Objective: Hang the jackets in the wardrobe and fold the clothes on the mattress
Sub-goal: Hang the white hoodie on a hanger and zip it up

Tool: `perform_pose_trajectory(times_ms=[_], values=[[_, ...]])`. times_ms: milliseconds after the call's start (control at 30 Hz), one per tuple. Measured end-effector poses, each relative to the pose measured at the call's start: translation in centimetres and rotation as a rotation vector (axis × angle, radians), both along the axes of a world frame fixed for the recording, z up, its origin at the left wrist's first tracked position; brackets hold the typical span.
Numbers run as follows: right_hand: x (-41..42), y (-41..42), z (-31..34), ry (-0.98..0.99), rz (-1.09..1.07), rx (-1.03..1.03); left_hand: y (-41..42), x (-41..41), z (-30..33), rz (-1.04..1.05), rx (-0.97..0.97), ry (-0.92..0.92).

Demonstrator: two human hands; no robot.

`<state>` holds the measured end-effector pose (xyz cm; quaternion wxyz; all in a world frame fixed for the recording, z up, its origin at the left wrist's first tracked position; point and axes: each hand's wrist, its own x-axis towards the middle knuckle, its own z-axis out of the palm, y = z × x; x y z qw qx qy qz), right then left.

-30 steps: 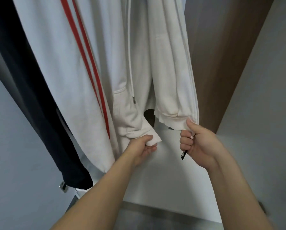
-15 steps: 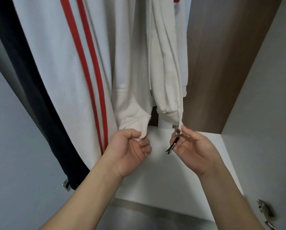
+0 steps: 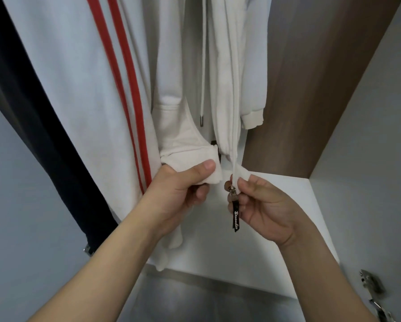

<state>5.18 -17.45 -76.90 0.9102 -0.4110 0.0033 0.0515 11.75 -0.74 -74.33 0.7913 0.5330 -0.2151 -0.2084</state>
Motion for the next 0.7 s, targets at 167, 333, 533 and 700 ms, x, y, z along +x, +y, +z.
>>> perform_pose_trajectory(times_ms=[167, 333, 533, 700], values=[[0.2, -0.3, 0.3, -0.161, -0.059, 0.067, -0.4, -1.0, 0.3, 0.258, 0.124, -0.384], [0.4, 0.4, 0.8, -0.214, -0.104, -0.005, -0.9, -1.9, 0.8, 0.353, 0.129, -0.436], [0.3, 0.5, 0.6, -0.221, -0.091, -0.063, -1.0, -2.1, 0.8, 0.377, 0.122, -0.402], [0.4, 0.4, 0.6, -0.225, -0.083, -0.046, -1.2, -2.3, 0.9, 0.41, 0.105, -0.365]])
